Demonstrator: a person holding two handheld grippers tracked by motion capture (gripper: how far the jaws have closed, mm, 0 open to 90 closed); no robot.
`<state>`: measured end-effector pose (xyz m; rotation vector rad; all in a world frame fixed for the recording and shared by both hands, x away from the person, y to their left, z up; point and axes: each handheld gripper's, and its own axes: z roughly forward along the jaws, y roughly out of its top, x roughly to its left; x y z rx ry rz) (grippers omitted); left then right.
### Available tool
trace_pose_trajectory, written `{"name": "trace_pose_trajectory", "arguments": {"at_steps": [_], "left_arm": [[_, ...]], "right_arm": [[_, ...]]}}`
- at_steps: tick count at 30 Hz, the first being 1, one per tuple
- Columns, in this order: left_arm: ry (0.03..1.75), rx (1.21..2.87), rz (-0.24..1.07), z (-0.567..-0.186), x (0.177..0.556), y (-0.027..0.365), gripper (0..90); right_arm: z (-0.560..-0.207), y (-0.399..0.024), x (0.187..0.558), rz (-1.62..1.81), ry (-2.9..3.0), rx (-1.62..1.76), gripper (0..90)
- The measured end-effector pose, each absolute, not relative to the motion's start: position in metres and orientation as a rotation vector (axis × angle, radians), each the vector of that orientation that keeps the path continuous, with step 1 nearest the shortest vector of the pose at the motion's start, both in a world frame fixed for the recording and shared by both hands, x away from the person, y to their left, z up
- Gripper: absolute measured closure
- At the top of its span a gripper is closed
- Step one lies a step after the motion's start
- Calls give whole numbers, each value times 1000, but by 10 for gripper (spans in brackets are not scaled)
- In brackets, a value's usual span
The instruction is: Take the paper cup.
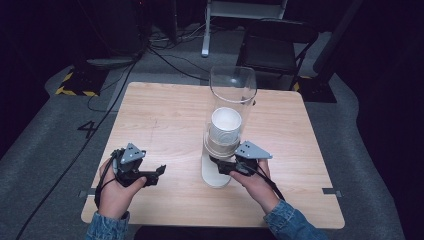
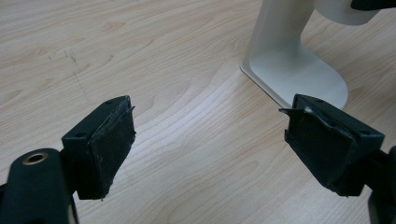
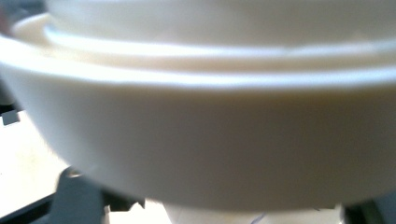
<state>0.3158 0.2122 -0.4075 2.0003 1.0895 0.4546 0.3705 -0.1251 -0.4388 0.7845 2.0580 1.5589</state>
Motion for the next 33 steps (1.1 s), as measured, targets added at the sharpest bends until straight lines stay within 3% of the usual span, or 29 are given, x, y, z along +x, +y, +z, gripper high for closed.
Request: {"name": "trace_pose_trajectory", "arguments": {"at_steps": [33], "left_arm": [[1064, 2027, 441, -408, 316, 207, 160]], "right_arm": [[-443, -130, 375, 1507, 2060, 674, 318]]}}
